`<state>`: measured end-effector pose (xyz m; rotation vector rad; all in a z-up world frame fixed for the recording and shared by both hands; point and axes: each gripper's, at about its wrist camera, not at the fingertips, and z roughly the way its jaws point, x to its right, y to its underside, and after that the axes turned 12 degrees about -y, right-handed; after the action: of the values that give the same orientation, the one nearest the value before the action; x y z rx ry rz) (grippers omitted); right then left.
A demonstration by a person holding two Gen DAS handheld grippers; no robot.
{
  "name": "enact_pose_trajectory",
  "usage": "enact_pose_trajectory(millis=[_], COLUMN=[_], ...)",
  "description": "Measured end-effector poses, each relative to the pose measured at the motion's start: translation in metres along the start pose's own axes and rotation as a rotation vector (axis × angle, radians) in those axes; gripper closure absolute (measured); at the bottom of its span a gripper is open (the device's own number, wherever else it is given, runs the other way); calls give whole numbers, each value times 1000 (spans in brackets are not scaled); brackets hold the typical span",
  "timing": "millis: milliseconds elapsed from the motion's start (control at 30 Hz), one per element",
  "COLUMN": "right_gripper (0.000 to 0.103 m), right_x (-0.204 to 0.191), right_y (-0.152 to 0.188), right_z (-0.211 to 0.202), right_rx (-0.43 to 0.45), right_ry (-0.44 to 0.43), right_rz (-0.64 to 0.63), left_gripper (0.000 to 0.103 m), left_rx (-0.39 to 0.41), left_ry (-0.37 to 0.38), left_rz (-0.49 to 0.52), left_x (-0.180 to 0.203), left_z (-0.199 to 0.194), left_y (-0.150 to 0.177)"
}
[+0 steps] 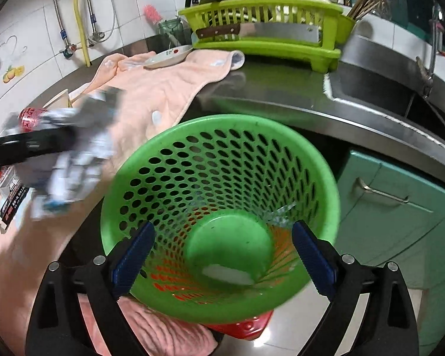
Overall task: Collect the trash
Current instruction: 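Carry the paper and lid to the green basket and release both, then grasp the clear plastic bowl with the left gripper while the right gripper grasps the orange snack bag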
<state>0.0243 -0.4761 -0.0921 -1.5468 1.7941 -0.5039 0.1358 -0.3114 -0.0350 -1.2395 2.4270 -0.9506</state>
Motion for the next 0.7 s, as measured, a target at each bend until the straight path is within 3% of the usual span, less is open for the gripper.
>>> enact_pose_trajectory(millis=[233,367,500,700], right_gripper=[12,12,12,12], right_x=[16,22,22,17], right_y=[4,6,7,5], right_z=[-24,-30,-33,-36], right_rx=[51,64,69,73], right_ry=[12,12,13,9], right_rz=[28,45,52,47], left_gripper=[75,56,43,39], left_rx=[-73,-88,-77,-36], left_ry=[30,31,29,21], left_rz=[8,3,-1,-13], left_x=[27,35,36,25], left_z=[46,57,54,33], left_y=[-1,-1,1,1])
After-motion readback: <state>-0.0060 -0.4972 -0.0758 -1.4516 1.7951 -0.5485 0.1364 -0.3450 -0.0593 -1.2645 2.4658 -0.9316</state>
